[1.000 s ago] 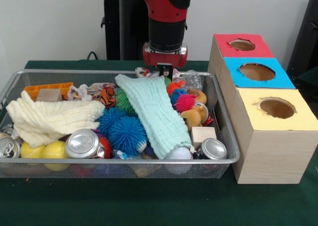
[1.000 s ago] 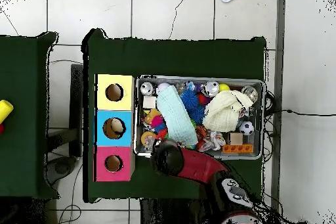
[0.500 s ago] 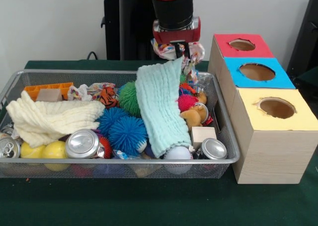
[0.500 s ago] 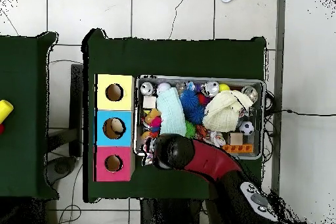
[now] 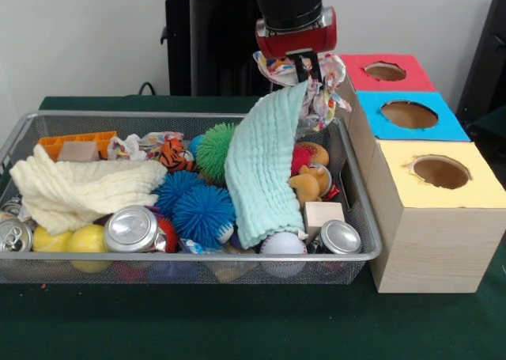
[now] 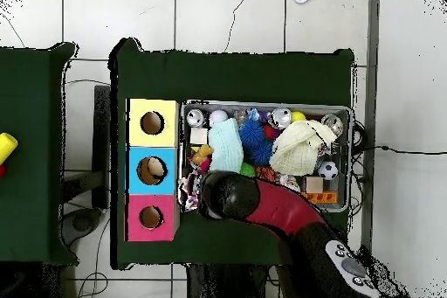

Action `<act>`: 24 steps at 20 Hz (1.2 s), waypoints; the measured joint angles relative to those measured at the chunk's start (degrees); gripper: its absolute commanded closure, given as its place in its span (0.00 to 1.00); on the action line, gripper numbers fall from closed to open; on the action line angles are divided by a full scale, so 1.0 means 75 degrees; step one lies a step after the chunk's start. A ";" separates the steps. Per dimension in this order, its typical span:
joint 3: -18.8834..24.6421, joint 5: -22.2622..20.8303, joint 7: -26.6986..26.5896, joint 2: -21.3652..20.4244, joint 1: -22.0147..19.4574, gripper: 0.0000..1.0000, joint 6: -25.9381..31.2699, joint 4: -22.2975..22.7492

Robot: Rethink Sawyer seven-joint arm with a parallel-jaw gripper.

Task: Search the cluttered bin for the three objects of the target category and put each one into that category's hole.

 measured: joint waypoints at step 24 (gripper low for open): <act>0.0530 0.0039 0.0000 -0.0641 -0.0104 1.00 -0.0309 -0.0265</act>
